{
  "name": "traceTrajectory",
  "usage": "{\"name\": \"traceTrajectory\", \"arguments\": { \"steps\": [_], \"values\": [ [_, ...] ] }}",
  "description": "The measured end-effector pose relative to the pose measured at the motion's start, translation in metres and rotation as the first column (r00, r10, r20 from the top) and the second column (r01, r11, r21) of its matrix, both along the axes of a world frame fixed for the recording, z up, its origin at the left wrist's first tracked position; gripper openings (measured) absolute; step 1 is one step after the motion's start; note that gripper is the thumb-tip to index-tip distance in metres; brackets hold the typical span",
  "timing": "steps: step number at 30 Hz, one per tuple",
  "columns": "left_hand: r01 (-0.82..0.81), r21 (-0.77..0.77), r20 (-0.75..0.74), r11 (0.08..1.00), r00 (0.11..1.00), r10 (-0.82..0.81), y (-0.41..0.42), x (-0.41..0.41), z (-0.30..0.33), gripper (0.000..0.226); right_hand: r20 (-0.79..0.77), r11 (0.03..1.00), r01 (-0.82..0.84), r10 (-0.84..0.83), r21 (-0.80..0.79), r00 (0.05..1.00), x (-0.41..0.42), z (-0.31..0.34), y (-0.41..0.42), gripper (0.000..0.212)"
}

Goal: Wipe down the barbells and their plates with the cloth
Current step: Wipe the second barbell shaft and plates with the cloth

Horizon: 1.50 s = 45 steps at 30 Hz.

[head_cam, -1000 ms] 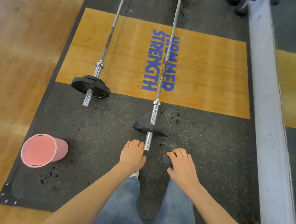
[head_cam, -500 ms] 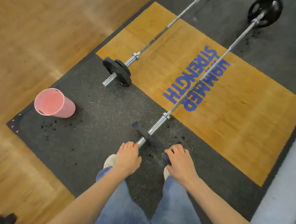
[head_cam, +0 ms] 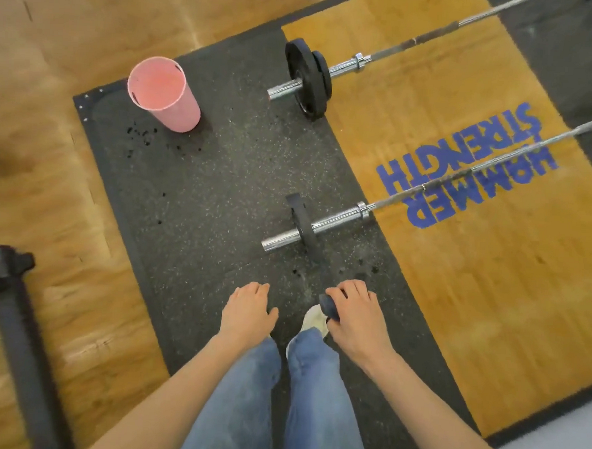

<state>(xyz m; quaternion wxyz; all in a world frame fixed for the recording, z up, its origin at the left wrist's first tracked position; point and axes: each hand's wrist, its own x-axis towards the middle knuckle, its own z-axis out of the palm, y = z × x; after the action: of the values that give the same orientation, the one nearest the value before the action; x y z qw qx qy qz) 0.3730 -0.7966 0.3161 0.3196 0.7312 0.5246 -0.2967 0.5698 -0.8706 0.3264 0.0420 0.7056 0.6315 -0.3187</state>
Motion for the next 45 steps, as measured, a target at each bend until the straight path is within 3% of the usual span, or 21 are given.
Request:
{"name": "traceTrajectory", "arguments": {
  "steps": [7,16,28,38,45],
  "values": [
    [-0.144,-0.034,0.007,0.989,0.990,0.144,-0.005,-0.038,-0.079,0.058,-0.046,0.998,-0.064,0.063,-0.006,0.997,-0.038,-0.076,0.013,0.041],
    [-0.208,-0.011,0.063,0.978,0.976,0.209,0.000,-0.076,-0.185,0.057,-0.040,0.996,-0.079,0.080,0.039,0.996,-0.080,-0.191,0.040,0.047],
    [-0.360,0.086,0.253,0.929,0.910,0.329,0.013,-0.072,-0.375,0.058,-0.104,0.990,-0.116,0.124,0.076,0.987,-0.096,-0.390,0.068,0.053],
    [-0.399,0.257,0.407,0.880,0.871,0.276,0.037,-0.072,-0.466,0.063,-0.185,0.941,-0.119,0.184,0.316,0.965,-0.088,-0.472,0.104,0.054],
    [-0.505,0.333,0.568,0.796,0.782,0.258,0.041,-0.068,-0.504,0.057,-0.256,0.838,0.038,0.122,0.544,0.959,-0.088,-0.516,0.118,0.057]
  ]
}}
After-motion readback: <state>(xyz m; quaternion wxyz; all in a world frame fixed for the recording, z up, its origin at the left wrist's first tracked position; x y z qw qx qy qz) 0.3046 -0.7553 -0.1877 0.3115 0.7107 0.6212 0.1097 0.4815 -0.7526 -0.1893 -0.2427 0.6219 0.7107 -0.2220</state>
